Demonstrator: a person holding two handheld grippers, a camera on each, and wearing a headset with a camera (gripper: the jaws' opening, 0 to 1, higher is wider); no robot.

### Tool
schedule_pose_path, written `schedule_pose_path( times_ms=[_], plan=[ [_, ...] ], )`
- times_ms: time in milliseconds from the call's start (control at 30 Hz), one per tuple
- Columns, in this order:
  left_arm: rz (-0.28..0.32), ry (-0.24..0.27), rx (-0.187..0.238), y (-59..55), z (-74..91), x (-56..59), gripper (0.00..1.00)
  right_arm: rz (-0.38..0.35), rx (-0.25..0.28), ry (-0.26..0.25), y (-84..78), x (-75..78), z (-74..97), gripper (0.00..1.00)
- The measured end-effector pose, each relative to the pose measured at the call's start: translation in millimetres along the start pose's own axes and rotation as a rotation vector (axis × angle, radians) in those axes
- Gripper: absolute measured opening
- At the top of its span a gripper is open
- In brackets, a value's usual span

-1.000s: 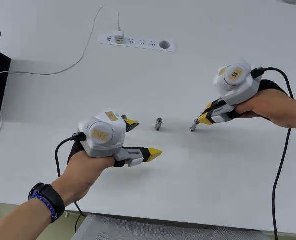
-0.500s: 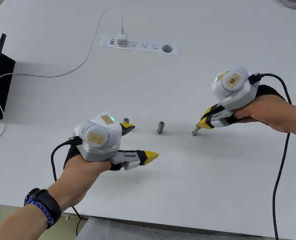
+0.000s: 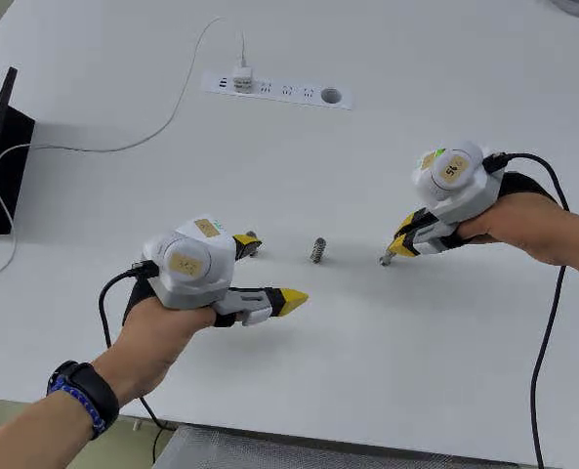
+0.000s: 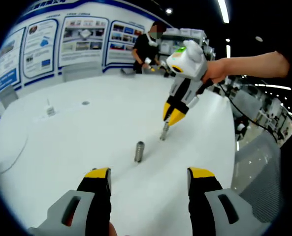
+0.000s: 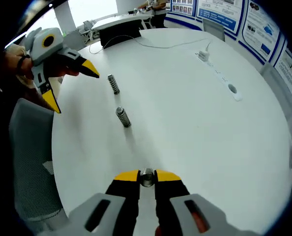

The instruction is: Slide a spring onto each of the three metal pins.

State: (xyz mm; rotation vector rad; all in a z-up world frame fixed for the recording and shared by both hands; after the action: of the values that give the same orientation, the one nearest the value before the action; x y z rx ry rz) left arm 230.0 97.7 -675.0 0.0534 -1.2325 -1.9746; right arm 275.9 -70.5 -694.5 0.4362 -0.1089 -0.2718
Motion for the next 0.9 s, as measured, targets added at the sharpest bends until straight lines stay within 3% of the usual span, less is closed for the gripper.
schedule_pose_path(
  times_ms=[367, 900],
  plan=[
    [0.004, 0.016, 0.007, 3.2, 4.7, -8.2, 0.64, 0.022, -0.011, -0.005, -2.8, 0.5, -9.8, 0.13],
    [0.016, 0.028, 0.01, 1.2, 10.6, -11.5, 0.64, 0.018, -0.02, 0.003, -7.8, -2.1, -21.7, 0.13]
  ],
)
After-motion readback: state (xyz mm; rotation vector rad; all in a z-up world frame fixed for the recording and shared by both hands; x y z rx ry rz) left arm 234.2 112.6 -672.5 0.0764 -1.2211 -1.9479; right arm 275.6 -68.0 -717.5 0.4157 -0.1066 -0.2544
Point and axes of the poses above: the centre of the closed fingertips' face, and the gripper's own axes: z roughly backward along the fingers, x roughly to its right, y roughly out of its top, the point moved 2 cm from there along z, roughly backward along the fingers, and after that the axes turned 12 degrees about z, right-handed, at the moved point
